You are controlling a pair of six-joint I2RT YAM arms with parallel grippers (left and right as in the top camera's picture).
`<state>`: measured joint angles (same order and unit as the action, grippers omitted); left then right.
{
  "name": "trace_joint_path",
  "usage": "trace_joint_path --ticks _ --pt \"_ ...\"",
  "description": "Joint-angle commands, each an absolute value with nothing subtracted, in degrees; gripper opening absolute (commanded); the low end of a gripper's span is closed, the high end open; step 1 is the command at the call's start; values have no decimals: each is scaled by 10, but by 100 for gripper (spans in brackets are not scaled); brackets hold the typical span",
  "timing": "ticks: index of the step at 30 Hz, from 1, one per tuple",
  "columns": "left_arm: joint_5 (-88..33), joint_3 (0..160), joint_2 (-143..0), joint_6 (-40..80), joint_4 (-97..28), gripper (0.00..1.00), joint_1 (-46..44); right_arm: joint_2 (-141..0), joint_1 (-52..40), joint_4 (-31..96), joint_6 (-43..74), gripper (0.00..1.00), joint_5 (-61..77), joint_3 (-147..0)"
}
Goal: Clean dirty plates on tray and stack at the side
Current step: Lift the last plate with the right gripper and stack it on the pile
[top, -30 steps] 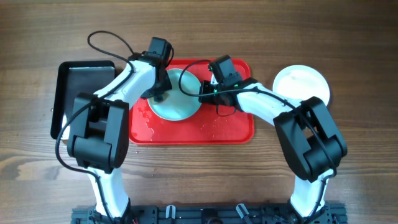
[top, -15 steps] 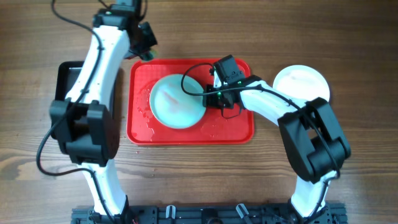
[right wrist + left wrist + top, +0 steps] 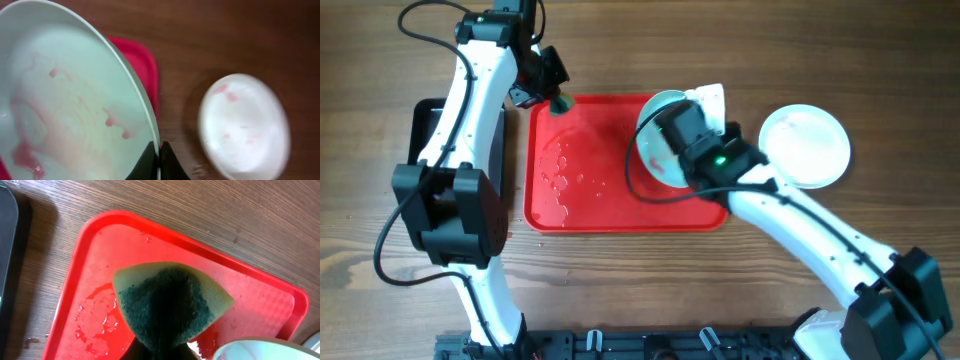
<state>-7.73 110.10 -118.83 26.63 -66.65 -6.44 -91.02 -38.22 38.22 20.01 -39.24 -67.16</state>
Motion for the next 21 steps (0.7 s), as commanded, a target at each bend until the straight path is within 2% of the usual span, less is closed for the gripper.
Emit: trace_joint_path --ticks 1,5,9,15,18,21 --pt "-89 1097 -1179 257 -665 4 -66 -894 -448 383 178 4 -601 -672" --pt "-89 1097 -1179 257 -665 4 -67 -894 -522 383 174 4 -723 -672" --pt "-90 1097 -1179 257 -665 4 -67 -894 -556 382 163 4 -814 -672" --pt "-90 1097 -1179 257 -669 4 -67 -894 -558 377 170 4 -817 -672" --pt "-90 1097 -1179 257 -669 4 -67 -893 -555 370 191 4 -661 -672" --pt "-90 1097 -1179 257 -671 4 -67 -893 -516 371 273 4 -398 -672"
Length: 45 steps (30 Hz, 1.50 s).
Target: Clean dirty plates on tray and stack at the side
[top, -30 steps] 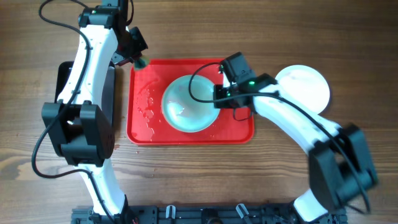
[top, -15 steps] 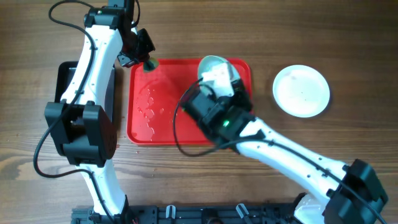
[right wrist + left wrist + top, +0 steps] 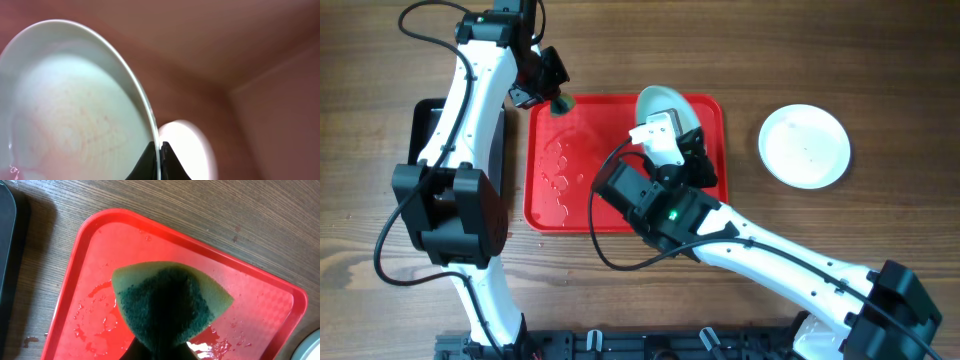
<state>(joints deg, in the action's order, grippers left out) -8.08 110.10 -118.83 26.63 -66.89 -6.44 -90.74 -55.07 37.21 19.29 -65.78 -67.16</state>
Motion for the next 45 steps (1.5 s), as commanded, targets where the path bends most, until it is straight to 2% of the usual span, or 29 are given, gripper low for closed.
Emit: trace_joint_path --ticks 1,2,5,8,16,21,26,27,28,29,31,33,38,41,45 --pt "-90 1097 -1179 257 -672 4 -67 -893 -499 373 288 4 -337 -672" --pt "-90 1097 -1179 257 -675 4 -67 -891 -459 385 322 4 -255 -672" --pt "-90 1097 -1179 257 -680 4 -67 -889 -349 399 332 4 -121 -672" --pt "-90 1097 -1179 257 -681 4 -67 -889 -228 406 314 4 -46 -672" --pt "-89 1097 -1179 257 -682 4 -67 -889 58 440 271 4 -8 -641" --pt "-89 1097 -1179 257 -682 4 -67 -889 176 411 272 4 -8 -574" --pt "-54 1097 -1179 256 -704 4 -65 -890 201 356 270 5 26 -545" --pt "-41 1097 -1179 256 -715 4 -64 -890 201 356 270 18 26 -545" --pt "-10 1097 -1179 257 -736 4 -59 -890 201 356 270 60 27 -545" --pt "26 1097 -1179 257 -757 4 -51 -890 201 354 269 84 44 -545" --pt "56 1097 -1179 257 -779 4 -31 -890 201 354 238 100 103 -549" --pt "57 1097 -1179 257 -795 4 7 -889 192 358 195 100 150 -565" --pt "57 1097 -1179 259 -799 4 102 -888 136 379 153 100 155 -609" --pt "57 1046 -1179 259 -767 4 138 -888 104 371 150 100 154 -609" --pt "57 921 -1179 259 -662 4 146 -888 103 373 134 100 155 -609"
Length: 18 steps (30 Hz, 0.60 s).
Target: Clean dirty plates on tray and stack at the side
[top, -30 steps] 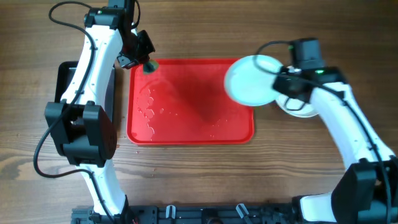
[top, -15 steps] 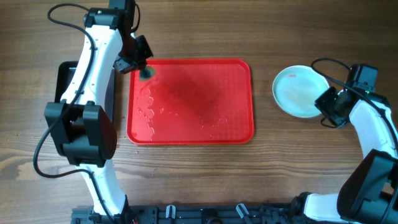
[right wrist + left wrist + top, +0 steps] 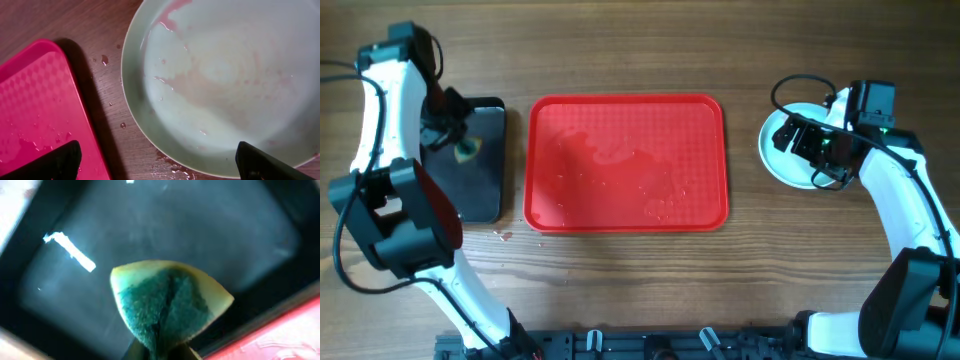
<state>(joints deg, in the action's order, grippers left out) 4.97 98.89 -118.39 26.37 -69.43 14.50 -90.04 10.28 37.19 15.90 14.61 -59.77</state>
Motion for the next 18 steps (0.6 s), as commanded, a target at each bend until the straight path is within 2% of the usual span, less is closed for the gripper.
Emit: trace_joint_path --ticks 1,2,3,4,5,10,14,18 --pt "57 904 -1179 259 -650 8 146 -888 103 376 134 100 153 -609" --pt "57 897 -1179 259 -647 18 146 -888 103 380 132 100 153 -609" --pt "57 896 -1179 259 -646 46 146 -888 103 381 127 100 153 -609" --pt "57 896 -1178 259 -644 91 146 -888 103 381 121 100 154 -609" --pt "57 897 -1177 259 -643 100 147 -888 103 381 120 100 154 -610" --pt "59 918 -1125 264 -665 100 149 -888 103 444 115 100 168 -675" --pt "58 939 -971 263 -692 100 149 -858 103 557 103 100 186 -804" --pt "58 939 -900 263 -691 100 149 -786 103 651 105 100 195 -877"
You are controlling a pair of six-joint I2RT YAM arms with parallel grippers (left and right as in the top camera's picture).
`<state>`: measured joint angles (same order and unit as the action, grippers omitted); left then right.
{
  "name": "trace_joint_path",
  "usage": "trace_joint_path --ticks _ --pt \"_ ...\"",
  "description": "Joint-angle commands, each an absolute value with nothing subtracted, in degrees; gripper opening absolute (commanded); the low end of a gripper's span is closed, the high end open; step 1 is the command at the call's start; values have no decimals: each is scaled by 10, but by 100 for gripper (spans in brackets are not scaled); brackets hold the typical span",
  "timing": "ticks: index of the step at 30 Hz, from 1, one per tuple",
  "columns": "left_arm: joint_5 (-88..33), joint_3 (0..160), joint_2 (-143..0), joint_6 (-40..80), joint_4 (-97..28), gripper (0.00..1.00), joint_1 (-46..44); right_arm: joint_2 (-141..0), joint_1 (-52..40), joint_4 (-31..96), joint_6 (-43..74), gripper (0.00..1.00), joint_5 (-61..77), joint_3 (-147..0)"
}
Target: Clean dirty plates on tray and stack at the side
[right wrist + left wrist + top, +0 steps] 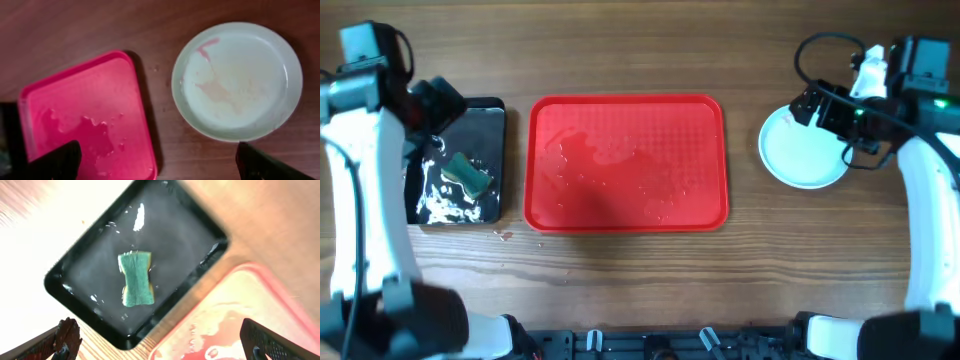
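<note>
The red tray [625,165] holds no plates, only wet pink smears. On the wood to its right sits the white plate stack [805,148]; the top plate [237,82] shows a faint pink streak. My right gripper [825,108] hangs open above the stack's far edge, its fingers [55,160] spread wide with nothing between them. A green-and-yellow sponge [135,279] lies flat in the black basin [490,110] left of the tray. My left gripper [432,100] is open high above the basin, holding nothing.
Foam or water glints in the black basin [75,280] around the sponge. A few droplets lie on the wood [505,236] by the tray's near left corner. Bare table runs along the front.
The left gripper was shut on the sponge just over the basin; now it is open and higher, and the sponge lies in the basin. The right gripper, open then too, is now higher above the plate.
At first my right gripper held a smeared plate by its rim over the tray's right end while my left held the sponge at the tray's far left corner. Later the plate lay on the stack at the right with the tray bare. Now both grippers are open.
</note>
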<state>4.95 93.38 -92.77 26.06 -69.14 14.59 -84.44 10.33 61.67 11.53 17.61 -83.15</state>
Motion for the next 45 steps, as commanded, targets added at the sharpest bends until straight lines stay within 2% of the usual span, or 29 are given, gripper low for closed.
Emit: trace_joint_path --ticks 1,7,11,14,16,18,21,24,29,45 --pt "58 939 -895 263 -691 100 149 -751 103 672 105 100 196 -891" --pt "58 939 -897 263 -691 100 149 -564 103 700 244 100 191 -896" --pt "58 939 -897 263 -691 100 149 -513 103 736 169 100 129 -896" --pt "59 939 -897 263 -691 100 149 -510 103 711 101 100 127 -864" --pt "59 939 -897 263 -691 100 149 -465 90 612 53 100 145 -783" --pt "59 939 -897 263 -691 100 149 -368 37 460 36 100 150 -616" --pt "59 939 -897 263 -691 100 149 -226 5 266 51 100 150 -367" --pt "58 939 -897 263 -691 100 149 -116 -10 114 76 100 149 -182" --pt "58 939 -897 263 -691 100 149 -41 -20 -42 81 100 145 -23" --pt "59 939 -897 263 -691 100 149 -17 -20 -8 76 100 105 -3"
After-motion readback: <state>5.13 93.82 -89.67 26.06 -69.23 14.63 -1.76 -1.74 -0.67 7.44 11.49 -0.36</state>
